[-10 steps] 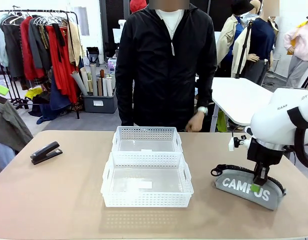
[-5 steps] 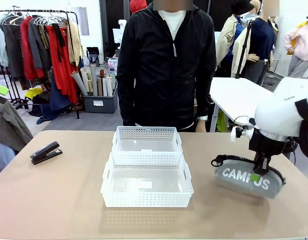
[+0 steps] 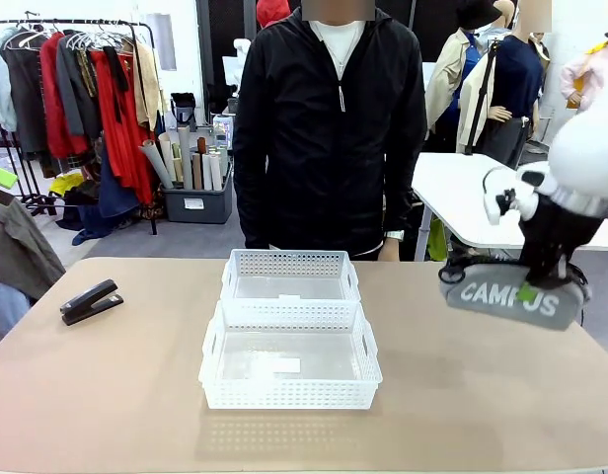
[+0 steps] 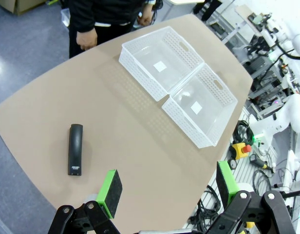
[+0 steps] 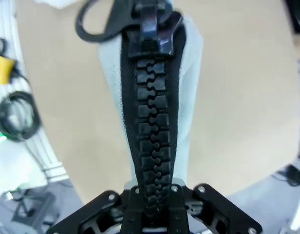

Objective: Distribute items into two baskets.
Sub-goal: Pick up the Pencil pouch that the person points to, then move the picked Pencil pouch towards the Organizing basket indicated by the person, stopping as directed.

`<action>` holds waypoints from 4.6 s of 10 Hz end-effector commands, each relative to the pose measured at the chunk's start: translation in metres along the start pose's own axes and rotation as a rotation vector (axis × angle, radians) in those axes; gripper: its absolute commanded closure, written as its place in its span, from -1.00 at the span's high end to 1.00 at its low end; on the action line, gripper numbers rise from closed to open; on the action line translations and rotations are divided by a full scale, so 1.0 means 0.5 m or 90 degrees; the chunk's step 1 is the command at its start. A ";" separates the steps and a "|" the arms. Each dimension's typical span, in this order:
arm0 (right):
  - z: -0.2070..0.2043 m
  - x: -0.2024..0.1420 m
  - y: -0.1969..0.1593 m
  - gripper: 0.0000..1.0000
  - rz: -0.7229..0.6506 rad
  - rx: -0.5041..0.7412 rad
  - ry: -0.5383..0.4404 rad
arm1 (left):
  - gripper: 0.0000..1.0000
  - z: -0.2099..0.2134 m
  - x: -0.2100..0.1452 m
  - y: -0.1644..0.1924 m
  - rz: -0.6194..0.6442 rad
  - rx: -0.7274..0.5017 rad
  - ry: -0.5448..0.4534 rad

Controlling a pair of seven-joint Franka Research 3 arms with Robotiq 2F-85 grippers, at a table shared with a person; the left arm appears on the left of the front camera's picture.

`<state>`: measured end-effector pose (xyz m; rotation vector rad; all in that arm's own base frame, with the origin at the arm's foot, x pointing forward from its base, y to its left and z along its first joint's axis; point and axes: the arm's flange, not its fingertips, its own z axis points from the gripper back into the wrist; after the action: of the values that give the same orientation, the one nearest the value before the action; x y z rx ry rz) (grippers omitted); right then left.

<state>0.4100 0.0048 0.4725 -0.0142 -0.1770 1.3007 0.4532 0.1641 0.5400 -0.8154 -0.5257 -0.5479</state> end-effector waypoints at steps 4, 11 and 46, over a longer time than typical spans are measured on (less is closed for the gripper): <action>0.172 0.027 -0.066 -1.00 0.094 -0.022 0.020 | 1.00 0.001 -0.001 -0.003 -0.001 0.001 -0.003; 0.198 0.033 -0.062 -1.00 0.084 -0.037 0.012 | 1.00 0.001 -0.001 -0.003 -0.001 0.001 -0.003; 0.141 0.125 -0.185 -1.00 0.116 -0.003 0.022 | 1.00 0.001 -0.001 -0.003 -0.001 0.001 -0.003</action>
<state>0.4899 0.0310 0.5533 -0.0759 -0.1441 1.4650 0.4531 0.1642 0.5400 -0.8154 -0.5258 -0.5476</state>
